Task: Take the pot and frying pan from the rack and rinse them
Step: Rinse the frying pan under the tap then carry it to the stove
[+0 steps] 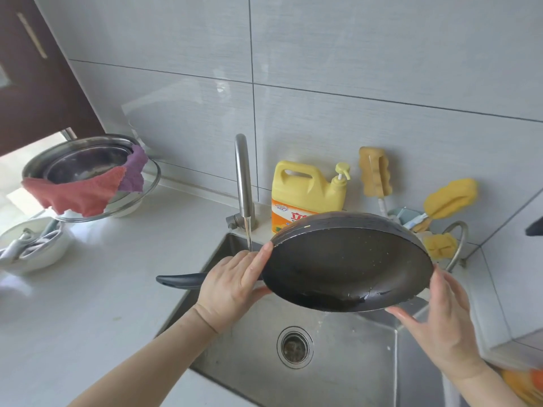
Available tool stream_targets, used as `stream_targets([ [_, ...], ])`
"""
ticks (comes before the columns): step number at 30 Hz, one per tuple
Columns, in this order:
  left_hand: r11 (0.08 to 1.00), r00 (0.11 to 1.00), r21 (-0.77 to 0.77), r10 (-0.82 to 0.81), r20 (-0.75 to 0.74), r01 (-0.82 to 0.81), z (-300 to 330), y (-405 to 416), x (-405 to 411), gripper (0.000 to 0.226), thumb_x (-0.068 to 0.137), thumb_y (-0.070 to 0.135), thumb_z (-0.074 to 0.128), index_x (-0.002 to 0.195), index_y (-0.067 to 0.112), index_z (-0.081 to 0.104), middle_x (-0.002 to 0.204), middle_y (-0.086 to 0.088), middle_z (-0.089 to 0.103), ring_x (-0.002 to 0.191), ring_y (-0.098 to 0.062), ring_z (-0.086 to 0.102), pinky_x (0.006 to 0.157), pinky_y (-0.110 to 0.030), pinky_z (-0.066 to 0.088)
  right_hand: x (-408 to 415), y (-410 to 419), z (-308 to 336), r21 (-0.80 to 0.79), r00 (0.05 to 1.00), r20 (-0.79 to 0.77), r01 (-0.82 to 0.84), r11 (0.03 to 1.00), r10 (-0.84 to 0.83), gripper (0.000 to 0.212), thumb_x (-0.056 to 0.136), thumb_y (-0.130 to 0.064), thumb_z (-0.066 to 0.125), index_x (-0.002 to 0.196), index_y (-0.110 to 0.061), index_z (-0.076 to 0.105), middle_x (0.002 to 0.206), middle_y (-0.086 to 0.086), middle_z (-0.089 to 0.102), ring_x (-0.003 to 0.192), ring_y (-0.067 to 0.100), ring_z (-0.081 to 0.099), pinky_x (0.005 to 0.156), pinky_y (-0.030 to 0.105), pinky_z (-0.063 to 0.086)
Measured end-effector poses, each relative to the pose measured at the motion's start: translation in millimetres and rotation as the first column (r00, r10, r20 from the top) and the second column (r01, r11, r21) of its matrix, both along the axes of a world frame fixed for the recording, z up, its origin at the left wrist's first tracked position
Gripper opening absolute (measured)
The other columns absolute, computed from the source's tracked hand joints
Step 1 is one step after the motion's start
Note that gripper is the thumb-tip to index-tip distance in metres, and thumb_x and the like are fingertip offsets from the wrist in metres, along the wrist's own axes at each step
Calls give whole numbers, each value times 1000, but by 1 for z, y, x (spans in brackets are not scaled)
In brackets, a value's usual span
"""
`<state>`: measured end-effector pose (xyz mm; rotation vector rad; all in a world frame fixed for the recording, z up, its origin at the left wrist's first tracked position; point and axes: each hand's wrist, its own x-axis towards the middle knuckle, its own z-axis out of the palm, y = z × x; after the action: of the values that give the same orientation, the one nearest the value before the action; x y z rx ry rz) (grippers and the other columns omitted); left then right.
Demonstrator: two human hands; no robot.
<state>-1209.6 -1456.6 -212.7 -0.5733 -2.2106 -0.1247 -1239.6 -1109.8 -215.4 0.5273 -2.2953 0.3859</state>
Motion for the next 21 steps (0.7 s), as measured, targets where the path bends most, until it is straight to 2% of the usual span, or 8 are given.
stream_targets([
  [5, 1000, 1000, 2, 18, 26, -18, -6, -4, 4, 88, 85, 46, 69, 147, 6, 20, 85, -5, 61, 76, -19, 57, 55, -32, 50, -4, 0, -8, 50, 999, 40, -13, 999, 11, 93, 92, -70, 32, 122, 18, 42, 113, 21, 61, 101, 27, 45, 108, 36, 28],
  [8, 999, 996, 2, 40, 80, -40, -16, -10, 10, 87, 87, 49, 63, 148, 6, 19, 84, -5, 64, 74, -20, 61, 56, -31, 50, -5, -5, -21, 71, 989, 145, -28, 997, 17, 94, 90, -72, 32, 125, 15, 43, 107, 25, 67, 100, 25, 46, 101, 43, 33],
  [10, 998, 987, 5, 63, 149, -64, -27, -17, 15, 90, 89, 53, 59, 152, 6, 14, 86, -3, 64, 74, -18, 62, 57, -29, 49, -4, -10, -30, 94, 989, 149, -29, 995, 15, 94, 81, -70, 53, 130, 9, 38, 107, 26, 67, 99, 27, 46, 97, 47, 38],
  [13, 994, 956, 29, 94, 276, -106, -46, -29, 26, 93, 89, 57, 55, 154, 7, 10, 87, 0, 64, 74, -15, 60, 57, -27, 48, -6, -25, -47, 122, 974, 224, -51, 991, 23, 121, 38, -40, 94, 132, 6, 33, 104, 26, 69, 100, 29, 46, 80, 54, 54],
  [15, 989, 931, 47, 113, 348, -138, -56, -39, 33, 93, 89, 60, 51, 154, 7, 10, 85, 2, 63, 73, -13, 58, 57, -26, 48, -7, -37, -60, 118, 935, 354, -67, 991, 22, 139, 24, -34, 100, 138, 3, 30, 106, 24, 70, 103, 31, 49, 72, 60, 54],
  [17, 981, 910, 70, 138, 390, -179, -62, -50, 37, 87, 92, 61, 45, 154, 8, 13, 79, 4, 60, 71, -10, 54, 58, -23, 45, -10, -49, -69, 113, 895, 444, -93, 989, 33, 143, 23, -37, 99, 142, -3, 27, 109, 19, 70, 103, 36, 56, 71, 59, 56],
  [19, 969, 895, 83, 181, 407, -234, -67, -63, 41, 80, 94, 62, 40, 150, 9, 19, 75, 4, 59, 70, -9, 51, 59, -23, 43, -13, -66, -66, 131, 886, 457, -161, 978, 85, 142, 24, -38, 99, 141, -1, 30, 107, 18, 71, 103, 27, 52, 69, 56, 55],
  [21, 952, 867, 95, 219, 448, -290, -69, -77, 44, 85, 88, 63, 49, 148, 9, 22, 77, 2, 63, 74, -9, 53, 64, -26, 45, -19, -86, -61, 136, 878, 448, -255, 957, 170, 146, 26, -39, 99, 148, -8, 24, 109, 18, 71, 104, 21, 46, 73, 52, 55],
])
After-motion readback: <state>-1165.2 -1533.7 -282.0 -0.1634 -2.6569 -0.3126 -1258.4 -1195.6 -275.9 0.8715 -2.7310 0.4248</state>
